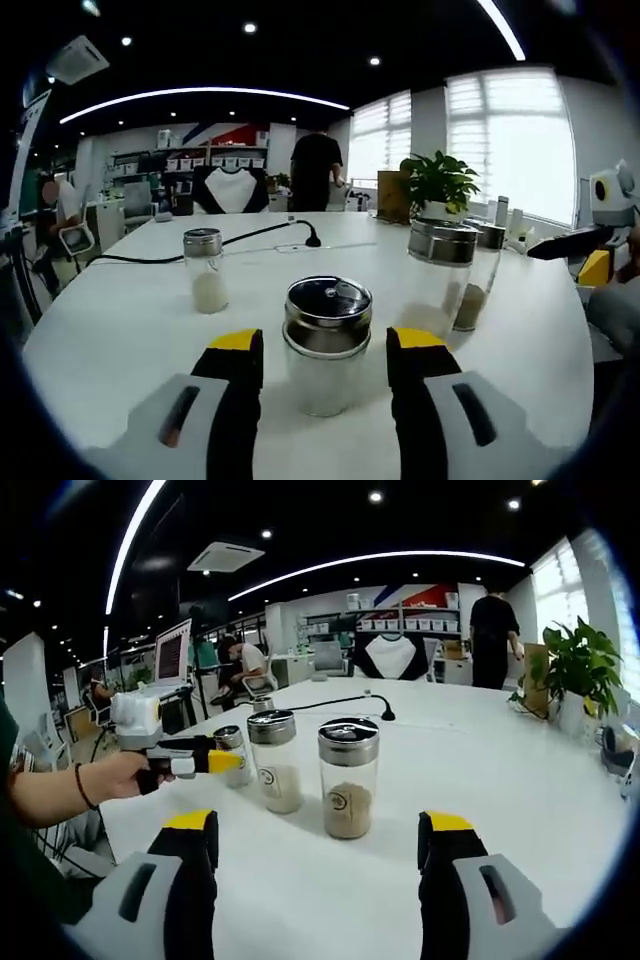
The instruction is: Rotate the seasoning bottle until the label or dispensing opening points toward the visible target arrow and the bottle remains upright within the marked orientation range
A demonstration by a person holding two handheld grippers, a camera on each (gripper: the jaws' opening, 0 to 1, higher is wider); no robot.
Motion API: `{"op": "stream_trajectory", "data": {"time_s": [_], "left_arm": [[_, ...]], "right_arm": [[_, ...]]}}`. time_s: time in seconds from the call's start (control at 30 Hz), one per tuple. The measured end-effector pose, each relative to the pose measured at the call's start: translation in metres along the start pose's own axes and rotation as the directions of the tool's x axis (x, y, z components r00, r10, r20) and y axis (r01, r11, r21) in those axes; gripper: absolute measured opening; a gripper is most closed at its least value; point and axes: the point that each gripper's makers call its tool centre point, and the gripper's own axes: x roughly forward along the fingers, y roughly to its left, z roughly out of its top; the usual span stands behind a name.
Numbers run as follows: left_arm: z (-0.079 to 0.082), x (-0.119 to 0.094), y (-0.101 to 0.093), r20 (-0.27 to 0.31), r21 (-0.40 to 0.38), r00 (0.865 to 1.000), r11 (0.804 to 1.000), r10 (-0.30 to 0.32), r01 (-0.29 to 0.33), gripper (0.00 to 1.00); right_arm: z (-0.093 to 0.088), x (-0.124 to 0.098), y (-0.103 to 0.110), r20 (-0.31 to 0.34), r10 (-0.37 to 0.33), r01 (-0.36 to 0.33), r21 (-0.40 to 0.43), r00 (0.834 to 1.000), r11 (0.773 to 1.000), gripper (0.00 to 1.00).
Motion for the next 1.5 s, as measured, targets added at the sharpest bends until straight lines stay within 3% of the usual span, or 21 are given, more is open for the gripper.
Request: {"op": "stream_trajectory", "data": {"time_s": [0.43, 0.73, 1.03, 1.2, 1.5], "left_arm": [[0.002, 0.0, 0.002, 0.002, -0.013, 0.995, 0.995, 0.098, -0.098, 0.53], [-0.005, 0.005, 0.003, -0.018, -0.028, 0.991, 0.99, 0.136, -0.137, 0.53], [-0.007, 0.006, 0.003, -0.026, -0.021, 0.988, 0.988, 0.151, -0.151, 0.48], [-0.009, 0.007, 0.004, -0.025, -0.052, 0.99, 0.989, 0.14, -0.142, 0.37], [-0.009, 0.007, 0.003, -0.017, -0.026, 0.991, 0.991, 0.134, -0.135, 0.36]], "right_arm": [[-0.001, 0.0, -0.001, -0.005, 0.004, -0.004, 0.012, 1.0, 1.0, 0.83], [0.0, 0.0, -0.004, -0.005, 0.0, 0.0, 0.014, 1.0, 1.0, 0.83], [0.001, 0.001, -0.003, -0.008, 0.006, -0.006, 0.016, 1.0, 1.0, 0.82], [0.001, 0.001, -0.005, -0.005, -0.005, 0.005, 0.015, 1.0, 1.0, 0.82], [-0.003, 0.001, -0.002, -0.019, 0.007, -0.007, 0.018, 1.0, 1.0, 0.81]]}}
